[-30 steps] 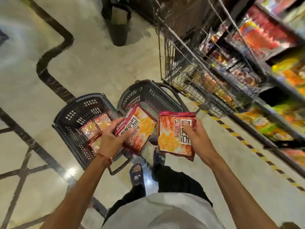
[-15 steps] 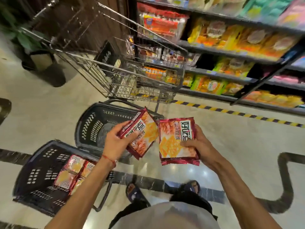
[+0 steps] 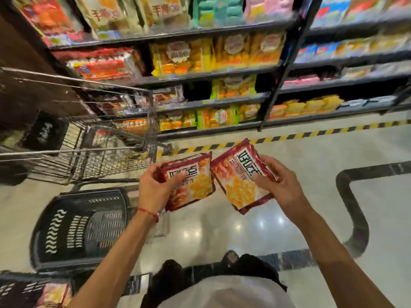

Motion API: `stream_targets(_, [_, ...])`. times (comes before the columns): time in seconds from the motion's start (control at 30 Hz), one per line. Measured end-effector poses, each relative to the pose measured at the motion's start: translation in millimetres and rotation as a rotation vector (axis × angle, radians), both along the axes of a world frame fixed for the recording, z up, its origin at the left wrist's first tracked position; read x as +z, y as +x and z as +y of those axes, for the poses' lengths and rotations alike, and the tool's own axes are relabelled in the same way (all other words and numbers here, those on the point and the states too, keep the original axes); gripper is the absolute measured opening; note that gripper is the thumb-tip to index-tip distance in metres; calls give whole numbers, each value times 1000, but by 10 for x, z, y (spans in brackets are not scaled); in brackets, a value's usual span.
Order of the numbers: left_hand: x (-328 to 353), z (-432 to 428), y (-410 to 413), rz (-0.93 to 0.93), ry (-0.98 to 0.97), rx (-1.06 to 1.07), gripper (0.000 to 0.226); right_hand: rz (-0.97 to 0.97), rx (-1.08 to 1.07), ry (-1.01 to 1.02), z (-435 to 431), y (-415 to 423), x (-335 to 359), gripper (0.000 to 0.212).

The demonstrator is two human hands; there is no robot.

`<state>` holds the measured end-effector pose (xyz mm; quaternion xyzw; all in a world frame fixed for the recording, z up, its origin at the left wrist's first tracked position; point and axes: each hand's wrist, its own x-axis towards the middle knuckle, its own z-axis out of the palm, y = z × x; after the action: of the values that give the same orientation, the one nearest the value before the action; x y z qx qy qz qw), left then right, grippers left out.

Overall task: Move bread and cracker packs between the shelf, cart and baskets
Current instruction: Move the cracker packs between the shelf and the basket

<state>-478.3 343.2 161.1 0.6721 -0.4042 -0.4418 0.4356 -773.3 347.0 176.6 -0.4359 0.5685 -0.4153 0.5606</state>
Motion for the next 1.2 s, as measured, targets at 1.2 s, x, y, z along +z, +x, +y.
stream_targets(1.2, [376,-5146,-6839,279,124,-344,31,76,-639,-147,-3879,-6481,338,48])
